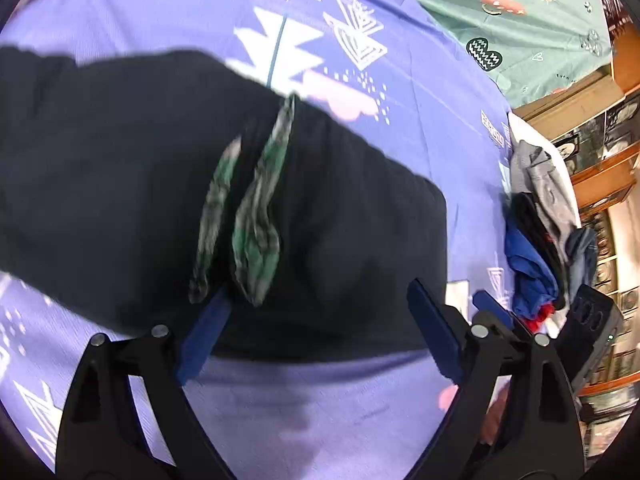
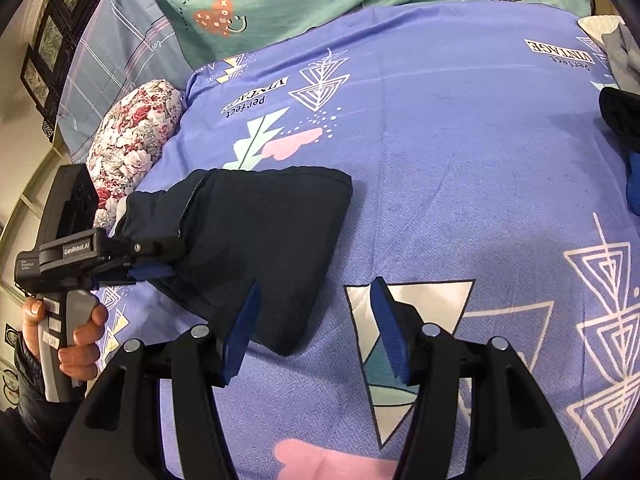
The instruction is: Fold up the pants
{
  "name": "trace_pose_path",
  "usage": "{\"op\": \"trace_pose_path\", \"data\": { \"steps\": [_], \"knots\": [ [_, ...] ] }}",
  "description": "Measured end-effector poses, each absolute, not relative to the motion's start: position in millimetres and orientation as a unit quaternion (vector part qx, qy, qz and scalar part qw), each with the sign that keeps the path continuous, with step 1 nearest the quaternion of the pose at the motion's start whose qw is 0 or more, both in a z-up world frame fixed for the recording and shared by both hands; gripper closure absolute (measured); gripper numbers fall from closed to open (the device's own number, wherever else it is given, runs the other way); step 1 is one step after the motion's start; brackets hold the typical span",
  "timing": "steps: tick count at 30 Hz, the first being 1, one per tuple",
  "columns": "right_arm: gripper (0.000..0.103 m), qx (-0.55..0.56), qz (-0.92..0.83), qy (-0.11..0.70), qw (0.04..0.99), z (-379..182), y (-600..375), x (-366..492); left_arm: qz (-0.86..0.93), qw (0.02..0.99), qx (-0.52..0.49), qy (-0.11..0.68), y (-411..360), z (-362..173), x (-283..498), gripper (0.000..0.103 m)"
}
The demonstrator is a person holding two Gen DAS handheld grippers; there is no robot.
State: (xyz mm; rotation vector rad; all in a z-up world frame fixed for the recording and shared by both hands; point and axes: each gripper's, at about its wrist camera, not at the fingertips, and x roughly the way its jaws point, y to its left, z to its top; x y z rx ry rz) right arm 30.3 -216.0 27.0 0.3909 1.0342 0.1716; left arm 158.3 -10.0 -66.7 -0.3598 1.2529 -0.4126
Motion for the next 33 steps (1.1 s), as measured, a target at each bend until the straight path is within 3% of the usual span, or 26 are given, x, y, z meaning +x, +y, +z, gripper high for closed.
{"op": "trace_pose_path", "data": {
  "steps": [4, 7, 9, 11, 14, 16, 21, 23, 26, 33],
  "knots": [
    [0.045, 0.184, 0.078, 0.494, 0.846, 24.8, -214.5, 32.4, -0.195, 0.775, -0.158, 0.581, -15.1, -64.8, 165.7, 0.027],
    [0.045, 0.183, 0.077, 0.497, 0.844, 23.6, -213.3, 33.8, -0.198, 0.779, -0.133, 0.580, -21.7, -62.9, 163.3, 0.048],
    [0.045, 0.183, 0.076, 0.499, 0.844, 23.0, -212.8, 34.3, -0.194, 0.784, -0.118, 0.578, -21.9, -61.6, 161.3, 0.071],
    [0.045, 0.183, 0.075, 0.500, 0.843, 22.6, -212.3, 34.5, -0.197, 0.781, -0.122, 0.579, -17.4, -61.3, 161.4, 0.079],
    [0.045, 0.182, 0.076, 0.501, 0.843, 22.9, -211.6, 34.5, -0.182, 0.770, -0.135, 0.596, -6.4, -67.2, 165.4, 0.079],
    [0.045, 0.181, 0.077, 0.500, 0.844, 23.9, -210.4, 33.6, -0.169, 0.762, -0.146, 0.608, 2.0, -74.1, 166.9, 0.065],
    [0.045, 0.176, 0.076, 0.500, 0.844, 24.3, -208.7, 30.8, -0.188, 0.766, -0.146, 0.598, -1.4, -72.1, 160.7, 0.051],
    [0.045, 0.177, 0.073, 0.503, 0.843, 22.4, -208.6, 30.8, -0.189, 0.768, -0.137, 0.596, -5.1, -71.9, 160.5, 0.057],
    [0.045, 0.178, 0.074, 0.503, 0.842, 22.7, -208.8, 29.7, -0.192, 0.769, -0.132, 0.596, -8.7, -71.9, 163.2, 0.090],
    [0.045, 0.178, 0.071, 0.498, 0.845, 26.9, -210.5, 28.3, -0.220, 0.780, -0.147, 0.567, -5.8, -41.8, 150.3, 0.095]
  ]
}}
